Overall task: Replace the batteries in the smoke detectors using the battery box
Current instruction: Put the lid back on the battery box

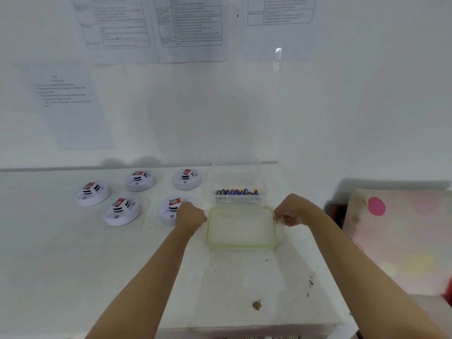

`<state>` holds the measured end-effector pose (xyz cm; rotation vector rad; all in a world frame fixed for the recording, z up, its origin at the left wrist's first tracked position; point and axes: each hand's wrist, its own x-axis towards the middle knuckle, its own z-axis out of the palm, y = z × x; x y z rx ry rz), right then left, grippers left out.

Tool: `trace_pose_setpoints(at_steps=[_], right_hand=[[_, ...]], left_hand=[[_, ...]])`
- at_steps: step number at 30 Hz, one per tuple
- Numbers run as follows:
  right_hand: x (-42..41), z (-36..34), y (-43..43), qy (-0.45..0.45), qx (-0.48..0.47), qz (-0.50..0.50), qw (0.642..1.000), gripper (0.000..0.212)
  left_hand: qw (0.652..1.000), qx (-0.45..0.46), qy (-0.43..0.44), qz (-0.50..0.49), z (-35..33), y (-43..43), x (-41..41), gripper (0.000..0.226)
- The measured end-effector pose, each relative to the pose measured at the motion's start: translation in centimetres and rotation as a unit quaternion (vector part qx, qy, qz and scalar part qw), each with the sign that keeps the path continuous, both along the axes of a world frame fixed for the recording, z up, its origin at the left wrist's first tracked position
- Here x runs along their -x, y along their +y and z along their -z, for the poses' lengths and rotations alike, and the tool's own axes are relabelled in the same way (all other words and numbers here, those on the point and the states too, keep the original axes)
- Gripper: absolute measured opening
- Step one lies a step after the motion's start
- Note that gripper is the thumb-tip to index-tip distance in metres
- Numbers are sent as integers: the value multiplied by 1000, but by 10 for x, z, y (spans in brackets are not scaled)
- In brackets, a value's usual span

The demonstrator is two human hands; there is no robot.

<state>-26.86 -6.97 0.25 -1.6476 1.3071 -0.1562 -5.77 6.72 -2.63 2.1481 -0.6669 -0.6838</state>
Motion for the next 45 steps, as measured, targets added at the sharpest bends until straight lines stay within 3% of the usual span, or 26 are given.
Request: trace_pose_setpoints(at_steps=[8,15,23,28,34,37,41,45], right_hand=[[1,-43,-1,-134,-35,-17,990,15],[-7,-65,-20,-221,15,7,975,24],[-29,-85,-54,-198,33,-38,979,18],[-48,-92,-79,-323,82,31,942,11],[-76,-68,-110,-350,161,81,919,20],[-89,-52,-125,-368,122,123,914,21],[-97,-32,-141,-400,3,177,899,19],[-97,-12,-151,-370,6,172,913,25]], left_hand=[[982,115,149,-18,-48,7,-2,19],[968,231,94,16,-78,-8,-16,13],[975,207,70,49,-104,-35,-51,19],[975,210,50,53,-122,-61,-74,14],[954,283,80,49,-94,-103,-91,24],[953,291,85,22,-74,-125,-97,25],[926,315,203,-43,-47,-141,-105,19],[951,274,142,-29,-25,-149,-103,35]])
